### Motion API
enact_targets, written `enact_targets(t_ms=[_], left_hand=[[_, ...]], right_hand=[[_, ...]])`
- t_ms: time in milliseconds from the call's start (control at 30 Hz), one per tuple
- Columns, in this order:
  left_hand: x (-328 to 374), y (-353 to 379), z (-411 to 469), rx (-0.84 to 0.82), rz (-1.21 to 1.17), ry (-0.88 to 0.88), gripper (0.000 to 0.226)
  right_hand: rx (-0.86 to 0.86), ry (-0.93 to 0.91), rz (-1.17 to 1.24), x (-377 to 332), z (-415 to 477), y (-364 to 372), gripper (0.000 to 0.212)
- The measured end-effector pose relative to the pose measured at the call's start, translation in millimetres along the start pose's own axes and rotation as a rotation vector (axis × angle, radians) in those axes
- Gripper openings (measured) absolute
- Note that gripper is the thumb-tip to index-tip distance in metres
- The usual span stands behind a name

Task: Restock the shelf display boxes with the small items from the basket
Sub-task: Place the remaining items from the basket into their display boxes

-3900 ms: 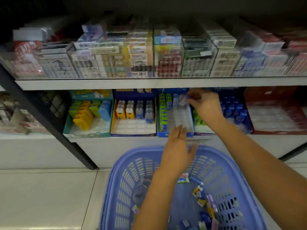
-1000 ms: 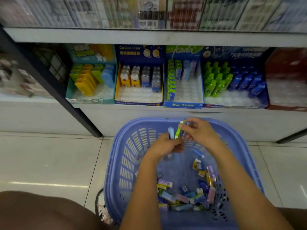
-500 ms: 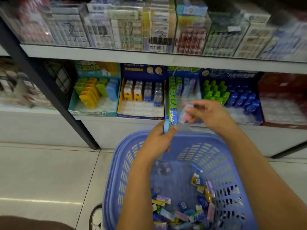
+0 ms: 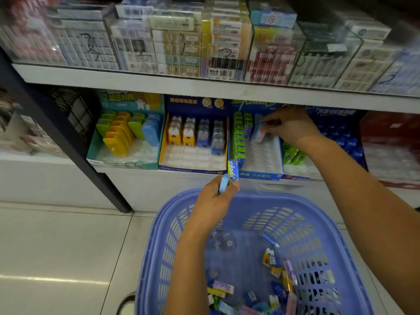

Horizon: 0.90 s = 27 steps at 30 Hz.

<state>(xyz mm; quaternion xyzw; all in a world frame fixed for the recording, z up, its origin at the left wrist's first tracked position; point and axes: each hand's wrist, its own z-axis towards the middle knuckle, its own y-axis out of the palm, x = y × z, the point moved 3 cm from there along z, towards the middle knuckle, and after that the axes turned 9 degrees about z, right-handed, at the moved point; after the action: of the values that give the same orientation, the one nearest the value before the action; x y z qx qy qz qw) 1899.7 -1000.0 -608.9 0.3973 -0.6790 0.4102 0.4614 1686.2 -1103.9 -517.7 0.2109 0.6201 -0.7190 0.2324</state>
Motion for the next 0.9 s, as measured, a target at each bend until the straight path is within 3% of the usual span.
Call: enact_targets(t_ms=[467, 567, 633, 733, 800, 900], left_hand=[[15.8, 0.5, -5.8, -0.036, 0.133, 0.072, 0.032], [19.6, 1.1, -9.0, -0.040, 0.174, 0.085, 0.033], [22.0, 1.5, -10.4, -0.032, 0.210, 0.113, 0.032], [25.1, 2.6, -11.5, -0.029, 0.246, 0.164, 0.031], [25.9, 5.2, -11.6, -0.040, 0.269, 0.187, 0.029], [26.1, 11.8, -12.7, -0.028, 0.268, 0.194, 0.023]], right_hand=[[-0.148, 0.060, -0.033, 3.3, 14.4, 4.6, 0.018], [-0.098, 0.042, -0.068, -6.1, 7.0, 3.9, 0.021], [-0.056, 0.054, 0.064, -17.1, -10.5, 3.3, 0.026], [-0.357, 0.124, 0.440, -35.9, -54.8, 10.0, 0.031], [-0.495, 0.121, 0.562, -41.8, -78.1, 11.4, 0.027], [-0.409, 0.099, 0.600, -38.3, -82.3, 1.6, 0.012]])
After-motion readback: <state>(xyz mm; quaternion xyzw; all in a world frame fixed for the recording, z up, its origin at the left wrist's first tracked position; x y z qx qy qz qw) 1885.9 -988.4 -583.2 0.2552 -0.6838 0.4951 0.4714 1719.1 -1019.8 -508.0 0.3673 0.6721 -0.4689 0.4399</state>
